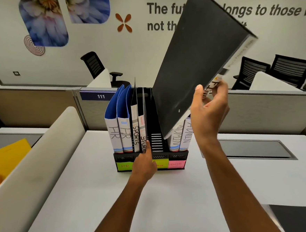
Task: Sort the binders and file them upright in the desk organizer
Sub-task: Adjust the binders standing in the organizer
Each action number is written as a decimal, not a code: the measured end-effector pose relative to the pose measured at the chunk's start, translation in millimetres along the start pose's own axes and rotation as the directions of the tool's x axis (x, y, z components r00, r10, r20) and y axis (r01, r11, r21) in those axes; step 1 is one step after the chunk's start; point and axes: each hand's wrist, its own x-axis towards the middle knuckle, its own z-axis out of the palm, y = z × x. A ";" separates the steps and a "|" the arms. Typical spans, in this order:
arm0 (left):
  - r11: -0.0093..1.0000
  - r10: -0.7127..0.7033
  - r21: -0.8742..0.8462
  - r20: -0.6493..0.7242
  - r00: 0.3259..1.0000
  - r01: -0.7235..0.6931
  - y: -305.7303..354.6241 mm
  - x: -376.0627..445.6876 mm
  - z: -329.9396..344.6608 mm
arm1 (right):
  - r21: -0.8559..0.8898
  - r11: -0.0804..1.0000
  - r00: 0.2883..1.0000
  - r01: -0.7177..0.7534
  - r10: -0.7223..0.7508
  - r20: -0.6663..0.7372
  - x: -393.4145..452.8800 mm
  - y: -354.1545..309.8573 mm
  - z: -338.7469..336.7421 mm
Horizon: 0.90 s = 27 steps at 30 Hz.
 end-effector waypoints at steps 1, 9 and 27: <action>1.000 0.002 0.001 0.001 1.000 -0.002 -0.1 -0.4 -0.1 | -0.017 1.000 1.000 -0.007 0.007 0.013 -0.5 0.8 6.1; 1.000 -0.009 0.021 0.001 1.000 0.009 -0.1 -2.3 -0.5 | -0.117 0.993 0.993 -0.024 0.037 0.114 -24.7 26.3 51.5; 0.999 0.010 -0.038 -0.024 1.000 -0.011 -4.9 -3.5 8.6 | -0.141 0.990 0.920 -0.031 0.083 0.384 -77.6 83.8 77.0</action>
